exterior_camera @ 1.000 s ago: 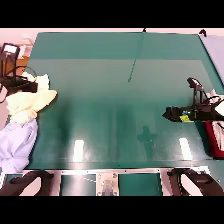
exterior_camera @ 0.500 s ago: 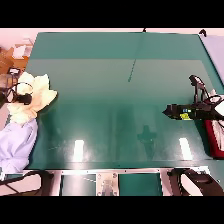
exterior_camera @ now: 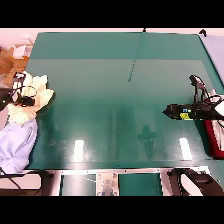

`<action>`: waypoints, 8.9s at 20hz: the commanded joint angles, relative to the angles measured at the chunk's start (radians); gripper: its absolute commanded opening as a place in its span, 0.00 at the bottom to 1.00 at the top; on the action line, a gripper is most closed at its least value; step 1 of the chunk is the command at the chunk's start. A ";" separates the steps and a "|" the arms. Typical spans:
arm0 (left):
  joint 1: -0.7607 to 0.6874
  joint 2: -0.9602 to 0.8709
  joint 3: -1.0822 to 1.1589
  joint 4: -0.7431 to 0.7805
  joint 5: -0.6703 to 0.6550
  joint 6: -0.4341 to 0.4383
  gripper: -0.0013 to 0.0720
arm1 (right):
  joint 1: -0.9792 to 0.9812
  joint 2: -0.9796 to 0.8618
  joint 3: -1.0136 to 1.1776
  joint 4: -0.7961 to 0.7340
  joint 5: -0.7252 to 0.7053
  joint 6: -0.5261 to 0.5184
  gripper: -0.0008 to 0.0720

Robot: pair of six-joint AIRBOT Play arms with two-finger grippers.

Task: Fold the shirts.

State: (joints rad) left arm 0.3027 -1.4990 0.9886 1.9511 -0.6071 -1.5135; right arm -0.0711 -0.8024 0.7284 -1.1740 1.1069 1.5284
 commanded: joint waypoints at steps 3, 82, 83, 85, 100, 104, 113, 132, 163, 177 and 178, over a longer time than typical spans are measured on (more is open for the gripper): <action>-0.065 0.073 0.231 -0.122 -0.238 0.006 0.05 | 0.001 -0.001 0.000 0.008 0.001 0.000 0.03; -0.566 0.267 0.131 -0.776 -0.535 -0.020 0.05 | -0.438 -0.733 0.594 0.454 0.229 -0.280 0.03; -0.523 0.326 0.195 -0.695 -0.580 -0.028 0.05 | -0.461 -0.711 0.676 0.455 0.242 -0.259 0.02; -0.450 0.420 0.338 -0.606 -0.641 -0.026 0.05 | -0.497 -0.661 0.844 0.480 0.256 -0.220 0.03; -0.432 0.499 1.164 -0.766 -0.873 0.007 0.05 | -0.509 -0.171 1.293 0.556 0.103 -0.250 0.03; -0.432 0.486 0.986 -0.718 -0.796 0.058 0.05 | -0.507 -0.209 1.233 0.531 0.119 -0.249 0.03; -0.432 -0.163 0.603 -1.149 -0.484 0.380 0.05 | -0.314 -0.559 0.603 0.422 -0.077 -0.291 0.03; -0.127 -0.346 0.808 -1.217 -1.146 0.125 0.92 | -0.512 -0.619 -0.009 0.337 0.039 -0.289 0.52; -0.370 0.447 0.740 -1.052 -0.615 0.201 0.05 | -0.432 -0.188 0.838 0.758 0.098 -0.359 0.03; -0.370 0.534 0.985 -0.970 -0.689 0.142 0.05 | -0.515 -0.049 1.127 0.631 -0.077 -0.332 0.03; -0.370 0.510 0.930 -0.970 -0.687 0.158 0.05 | -0.511 -0.066 1.067 0.631 -0.064 -0.332 0.03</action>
State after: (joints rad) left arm -0.0669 -0.9642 2.0365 0.9623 -1.3094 -1.3891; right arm -0.5861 -0.8364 1.8729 -0.5335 1.0157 1.1900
